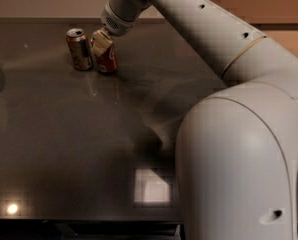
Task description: Move coke can near orange can
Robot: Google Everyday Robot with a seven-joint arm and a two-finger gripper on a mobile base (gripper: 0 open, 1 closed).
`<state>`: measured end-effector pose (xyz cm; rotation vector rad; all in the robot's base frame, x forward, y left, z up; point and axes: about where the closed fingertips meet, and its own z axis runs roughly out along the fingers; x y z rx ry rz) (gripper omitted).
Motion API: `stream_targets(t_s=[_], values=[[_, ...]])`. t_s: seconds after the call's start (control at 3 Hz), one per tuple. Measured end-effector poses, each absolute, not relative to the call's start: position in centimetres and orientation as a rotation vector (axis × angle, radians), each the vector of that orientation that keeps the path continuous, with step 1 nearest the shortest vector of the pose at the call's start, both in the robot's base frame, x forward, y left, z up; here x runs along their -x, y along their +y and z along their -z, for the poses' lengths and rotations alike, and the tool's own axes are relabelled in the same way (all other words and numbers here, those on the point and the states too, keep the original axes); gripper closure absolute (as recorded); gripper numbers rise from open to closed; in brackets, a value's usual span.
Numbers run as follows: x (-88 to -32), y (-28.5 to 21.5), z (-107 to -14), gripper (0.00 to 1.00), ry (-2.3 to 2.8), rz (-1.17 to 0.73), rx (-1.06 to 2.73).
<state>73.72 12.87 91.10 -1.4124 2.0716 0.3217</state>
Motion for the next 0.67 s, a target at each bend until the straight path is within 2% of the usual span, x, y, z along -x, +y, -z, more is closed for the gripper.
stream_targets(t_s=[0.33,0.67], values=[[-73.71,13.05,-90.82,0.00,2.074,-0.324,1.417],[-73.71,13.06,-90.80,0.00,2.074,-0.324,1.417]])
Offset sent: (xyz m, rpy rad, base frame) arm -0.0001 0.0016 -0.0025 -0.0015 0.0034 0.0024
